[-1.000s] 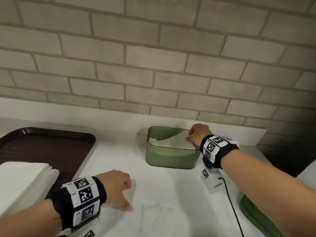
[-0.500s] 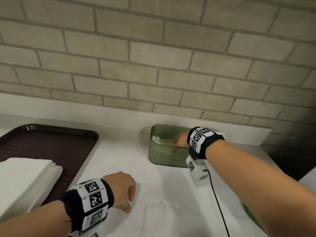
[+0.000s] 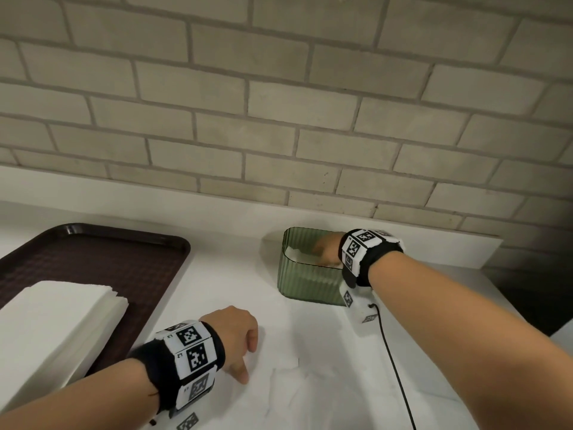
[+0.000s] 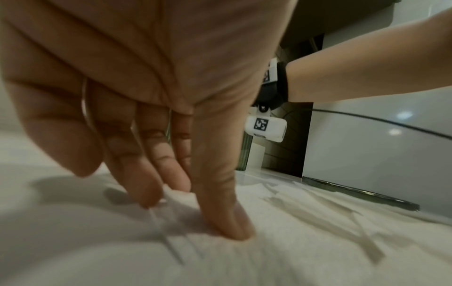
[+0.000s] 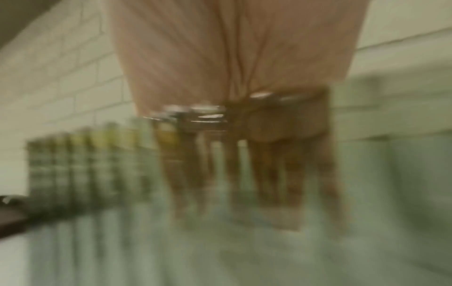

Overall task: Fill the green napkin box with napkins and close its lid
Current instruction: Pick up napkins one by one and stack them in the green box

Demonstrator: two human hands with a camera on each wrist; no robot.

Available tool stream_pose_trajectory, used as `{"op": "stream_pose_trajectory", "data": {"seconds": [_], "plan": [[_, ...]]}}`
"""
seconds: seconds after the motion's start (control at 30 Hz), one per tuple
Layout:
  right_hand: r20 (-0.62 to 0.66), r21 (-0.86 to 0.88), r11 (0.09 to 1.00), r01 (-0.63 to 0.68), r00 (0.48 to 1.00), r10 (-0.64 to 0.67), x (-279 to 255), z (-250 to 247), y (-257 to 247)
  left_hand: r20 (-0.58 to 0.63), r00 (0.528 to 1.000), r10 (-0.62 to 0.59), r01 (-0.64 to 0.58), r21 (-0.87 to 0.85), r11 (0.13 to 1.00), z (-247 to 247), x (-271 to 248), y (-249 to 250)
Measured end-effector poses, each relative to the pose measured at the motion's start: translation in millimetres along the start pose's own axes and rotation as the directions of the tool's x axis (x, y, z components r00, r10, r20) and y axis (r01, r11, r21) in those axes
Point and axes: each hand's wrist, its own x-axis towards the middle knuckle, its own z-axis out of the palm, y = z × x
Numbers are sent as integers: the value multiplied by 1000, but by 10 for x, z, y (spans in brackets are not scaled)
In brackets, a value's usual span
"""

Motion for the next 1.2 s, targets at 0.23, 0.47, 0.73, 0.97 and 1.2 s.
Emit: {"op": "stream_pose_trajectory", "data": {"seconds": [0.23,0.47,0.73,0.97,1.2], "plan": [[-4,85,985,152,988,-152,1648,479,-65,1,1000,-20,20,-20,1000,40,37,-7],[-53,336,936,108,994,-96,-417,-215,-481,-60,998,10,-14,-71,997,97,44,-18],[-530,579,647,496,832,-164,-1507,-266,-466,-64,997,-33,34,20,999,63,-11,37],[-259,577,679,454,890,-375,-2053,162,-614,-244,970,13,-21,-32,999,-300,-285,136],[-427,604,636,480,869,-250,-2126,84,-675,-479,877,41,-110,-116,987,-765,-576,240]]}}
